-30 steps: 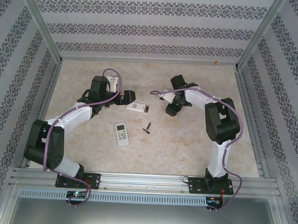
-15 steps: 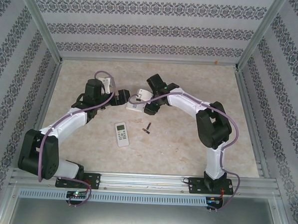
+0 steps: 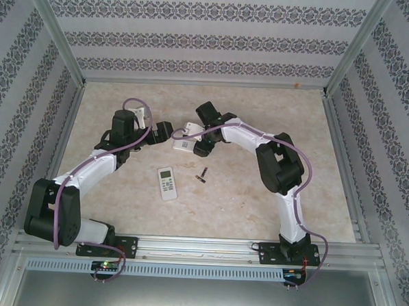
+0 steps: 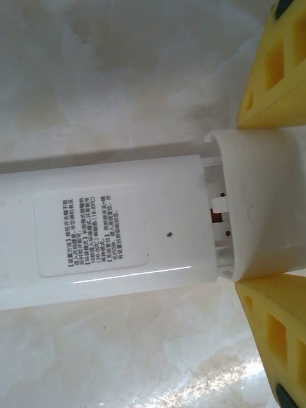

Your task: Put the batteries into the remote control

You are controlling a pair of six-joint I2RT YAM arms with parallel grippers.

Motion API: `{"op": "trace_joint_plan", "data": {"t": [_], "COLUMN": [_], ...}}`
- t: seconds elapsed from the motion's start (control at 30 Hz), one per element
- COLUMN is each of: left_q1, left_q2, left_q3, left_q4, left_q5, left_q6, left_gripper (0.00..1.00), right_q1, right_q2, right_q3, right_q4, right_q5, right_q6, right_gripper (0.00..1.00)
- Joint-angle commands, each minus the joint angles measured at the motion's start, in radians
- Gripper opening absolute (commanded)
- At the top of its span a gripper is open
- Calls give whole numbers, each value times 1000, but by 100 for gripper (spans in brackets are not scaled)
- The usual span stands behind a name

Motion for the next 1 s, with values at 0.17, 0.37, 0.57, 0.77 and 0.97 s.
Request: {"op": "trace_joint_plan", "data": {"t": [0.17,0.37,0.57,0.77,0.97], "left_q1": [17,17,17,17,11], "left_q2": [-3,5,30,112,253], "left_q3": [-10,-15,-7,70,215], "left_q4": [53,71,72,-56,-230], "left_q5": [19,23,37,31,51], "left_q6": [-22,-33,-36,-12,45], "left_gripper": [100,100,100,95,80], "right_q1": [9,12,13,-14,-54], "right_q2": [31,17,-59,-193,-282], "right_q3": [35,35,35,-53,-313], "right_q4": [-49,-55,-18,97,280], "right_q5": [-9,-4,-29,-47,-61], "right_q6": [-8,-6,55,418,997], "right_gripper": [59,67,75,74,61]}}
